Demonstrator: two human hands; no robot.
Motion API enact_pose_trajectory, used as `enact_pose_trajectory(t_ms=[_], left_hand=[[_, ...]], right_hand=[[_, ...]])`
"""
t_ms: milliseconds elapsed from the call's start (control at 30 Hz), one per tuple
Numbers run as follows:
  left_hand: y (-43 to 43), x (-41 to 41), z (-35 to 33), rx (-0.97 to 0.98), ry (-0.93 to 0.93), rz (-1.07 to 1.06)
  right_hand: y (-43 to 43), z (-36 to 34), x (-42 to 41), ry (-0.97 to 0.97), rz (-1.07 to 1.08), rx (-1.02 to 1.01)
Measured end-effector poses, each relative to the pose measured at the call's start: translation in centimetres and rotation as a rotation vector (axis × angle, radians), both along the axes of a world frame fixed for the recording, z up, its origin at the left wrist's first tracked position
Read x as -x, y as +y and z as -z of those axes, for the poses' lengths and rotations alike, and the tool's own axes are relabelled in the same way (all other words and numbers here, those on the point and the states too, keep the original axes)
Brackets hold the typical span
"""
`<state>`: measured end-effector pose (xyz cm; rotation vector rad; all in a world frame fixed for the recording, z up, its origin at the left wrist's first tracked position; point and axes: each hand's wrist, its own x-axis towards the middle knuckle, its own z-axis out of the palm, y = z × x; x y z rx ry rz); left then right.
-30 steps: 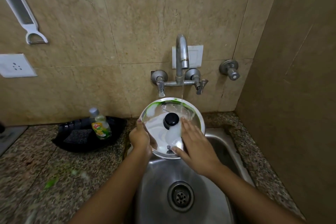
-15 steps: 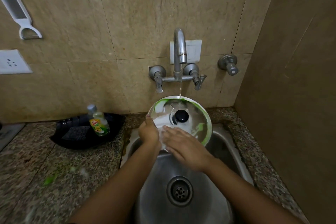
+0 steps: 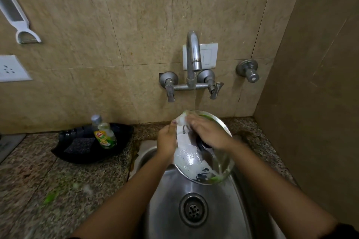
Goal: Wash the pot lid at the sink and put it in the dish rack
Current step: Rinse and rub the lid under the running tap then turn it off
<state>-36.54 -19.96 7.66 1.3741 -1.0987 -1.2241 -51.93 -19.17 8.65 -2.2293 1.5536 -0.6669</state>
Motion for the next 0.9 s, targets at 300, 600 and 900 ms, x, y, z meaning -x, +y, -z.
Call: enact_pose_trajectory(t_ms=[300, 600, 900], left_hand=[[-1.7, 0.5, 0.2, 0.055, 0.047, -0.020], [-2.5, 0.8, 0.9, 0.077, 0.033, 0.020], [-1.1, -0.2, 1.2, 0.165, 0.002, 0.097]], right_hand=[[2.3, -0.7, -2.7, 0.366, 0.092, 0.231], [3.8, 1.2, -5.7, 0.546, 0.183, 0.242], [1.7, -1.4, -2.2, 0.345, 0.448, 0.138]])
